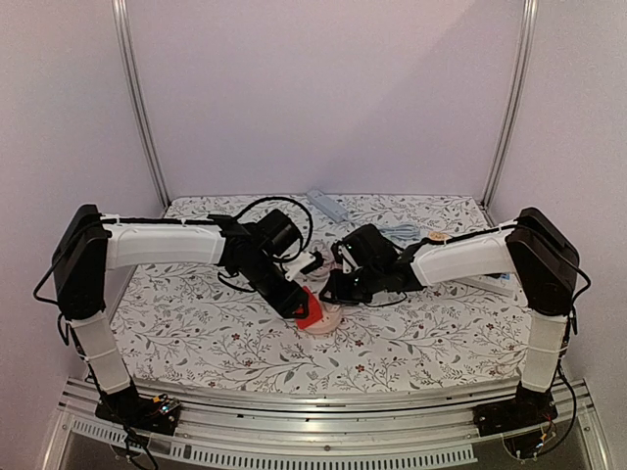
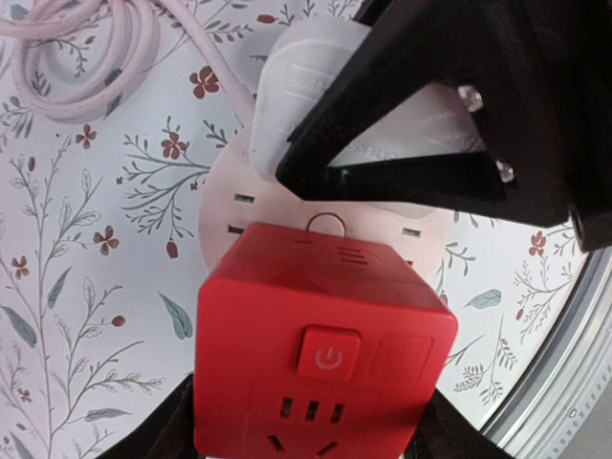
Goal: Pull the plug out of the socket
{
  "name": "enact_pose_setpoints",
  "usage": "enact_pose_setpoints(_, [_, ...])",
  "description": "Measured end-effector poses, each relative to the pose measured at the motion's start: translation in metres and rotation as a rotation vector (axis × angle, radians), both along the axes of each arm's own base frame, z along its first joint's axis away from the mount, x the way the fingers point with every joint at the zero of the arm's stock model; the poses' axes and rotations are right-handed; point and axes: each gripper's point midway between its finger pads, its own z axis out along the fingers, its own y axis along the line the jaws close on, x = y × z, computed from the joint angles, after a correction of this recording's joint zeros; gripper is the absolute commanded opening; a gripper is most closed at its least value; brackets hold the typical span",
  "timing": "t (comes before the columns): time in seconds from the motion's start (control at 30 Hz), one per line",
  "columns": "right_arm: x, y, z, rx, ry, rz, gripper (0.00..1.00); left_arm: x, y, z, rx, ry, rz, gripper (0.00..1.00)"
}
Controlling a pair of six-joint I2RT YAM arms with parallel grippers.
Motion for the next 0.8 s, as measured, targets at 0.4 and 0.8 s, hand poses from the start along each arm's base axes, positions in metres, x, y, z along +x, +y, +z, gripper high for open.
enact_pose_setpoints(0.4, [0.0018,-0.0010,-0.0003,0.092,0.081,-0.038,0.00,0.0015,-0.0021,0.0007,-0.005,-0.006,-0.001,0.39])
enact_pose_setpoints(0.8, [-0.0004,0.0007,-0.0006,0.082,0.064,-0.030,0.00,0.0012,-0.0020,0.0005,-0.004,-0.004,-0.001,0.39])
